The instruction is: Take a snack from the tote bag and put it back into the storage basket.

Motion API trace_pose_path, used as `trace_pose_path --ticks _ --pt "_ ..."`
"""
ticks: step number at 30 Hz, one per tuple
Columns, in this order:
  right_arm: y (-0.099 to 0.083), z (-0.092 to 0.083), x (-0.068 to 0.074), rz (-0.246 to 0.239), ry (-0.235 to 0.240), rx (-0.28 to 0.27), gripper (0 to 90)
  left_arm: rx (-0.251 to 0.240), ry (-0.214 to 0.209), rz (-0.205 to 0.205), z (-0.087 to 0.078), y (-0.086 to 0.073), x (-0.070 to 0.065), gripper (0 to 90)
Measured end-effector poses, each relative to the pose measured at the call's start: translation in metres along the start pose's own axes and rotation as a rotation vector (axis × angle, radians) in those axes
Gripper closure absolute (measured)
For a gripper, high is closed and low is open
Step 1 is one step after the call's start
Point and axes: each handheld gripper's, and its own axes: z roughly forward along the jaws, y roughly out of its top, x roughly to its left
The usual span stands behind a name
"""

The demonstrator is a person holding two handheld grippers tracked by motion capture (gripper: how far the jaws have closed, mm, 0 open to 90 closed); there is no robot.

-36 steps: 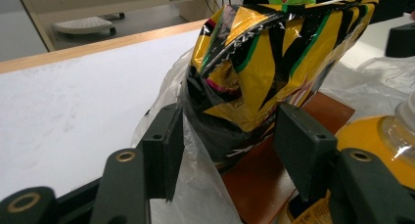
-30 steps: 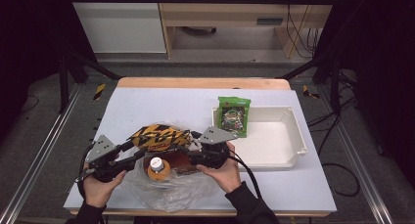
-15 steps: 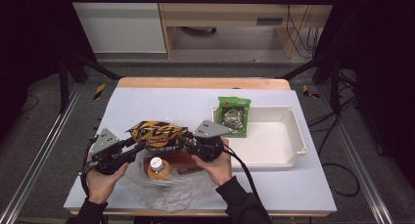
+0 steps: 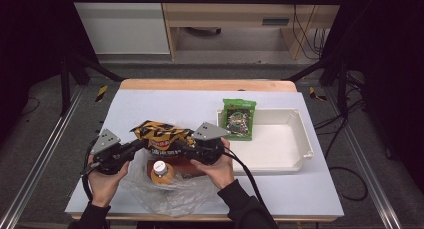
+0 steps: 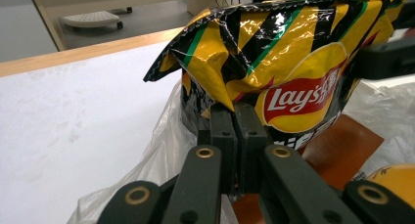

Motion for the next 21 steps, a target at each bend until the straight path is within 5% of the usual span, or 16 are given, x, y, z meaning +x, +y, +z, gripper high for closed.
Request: trace_pose_path --ticks 4,10,16,21 --pt "-0.003 0.01 0.0 0.018 0.017 -0.007 58.0 -0.005 0.006 0.004 0.0 -0.001 0.0 87.6" --pt "-0.002 0.011 -0.004 0.026 0.023 -0.013 85.0 -0.023 0.011 -0.009 -0.006 -0.001 0.007 80.5" --pt "-0.001 0.01 -0.004 0.026 0.033 -0.021 87.0 -0.028 0.072 -0.009 -0.02 -0.005 0.014 59.2" --pt "0.003 0.003 -0.005 0.019 0.021 -0.05 87.0 0.029 0.101 -0.024 -0.019 -0.022 0.023 55.8"
